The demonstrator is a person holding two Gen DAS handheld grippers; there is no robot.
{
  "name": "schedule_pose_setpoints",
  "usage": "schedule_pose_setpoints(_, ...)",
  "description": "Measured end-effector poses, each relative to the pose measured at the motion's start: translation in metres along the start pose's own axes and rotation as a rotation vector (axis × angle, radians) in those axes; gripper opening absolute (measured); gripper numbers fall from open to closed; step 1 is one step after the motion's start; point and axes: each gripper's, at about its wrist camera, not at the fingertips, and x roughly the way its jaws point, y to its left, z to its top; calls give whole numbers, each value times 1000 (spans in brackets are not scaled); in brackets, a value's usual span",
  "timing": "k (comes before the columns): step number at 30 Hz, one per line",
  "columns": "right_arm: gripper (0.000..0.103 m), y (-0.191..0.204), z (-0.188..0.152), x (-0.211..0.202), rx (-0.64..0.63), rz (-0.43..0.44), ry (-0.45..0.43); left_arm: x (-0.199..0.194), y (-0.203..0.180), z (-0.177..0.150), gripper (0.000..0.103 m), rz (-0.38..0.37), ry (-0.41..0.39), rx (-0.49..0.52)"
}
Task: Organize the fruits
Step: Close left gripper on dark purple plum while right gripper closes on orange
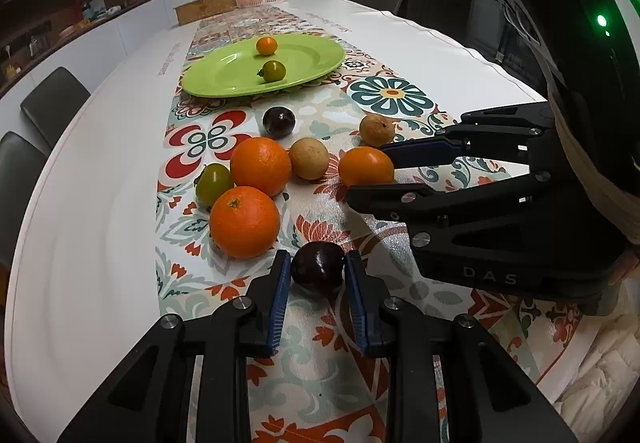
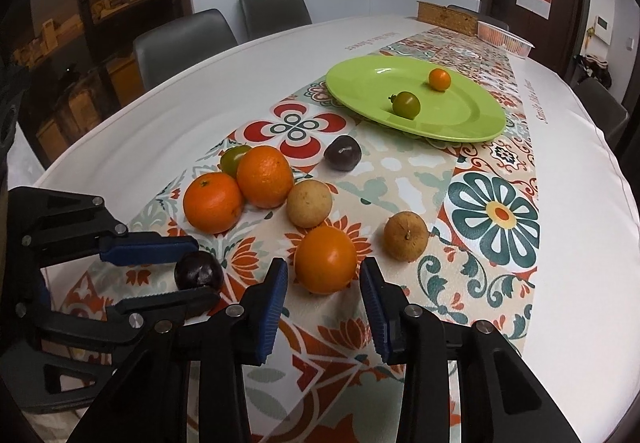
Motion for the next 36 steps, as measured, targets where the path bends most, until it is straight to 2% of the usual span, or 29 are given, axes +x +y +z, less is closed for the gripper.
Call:
schedule_pose_setpoints(5,34,-1,2,3,6,0,1,1,2,1,27,-10,4,-18)
schedule_pose_setpoints(14,34,-3,1,0,19,6,-7,-3,2,3,27,-15,-2,-45)
schedule_pose_setpoints(24,34,2,-2,-20,28,-11,-47,-22,0,8,27,10,-49,-50)
schedule_pose_setpoints(36,34,7,5,-55,41,-47,-126,-51,1,21,27,59,-144,-53)
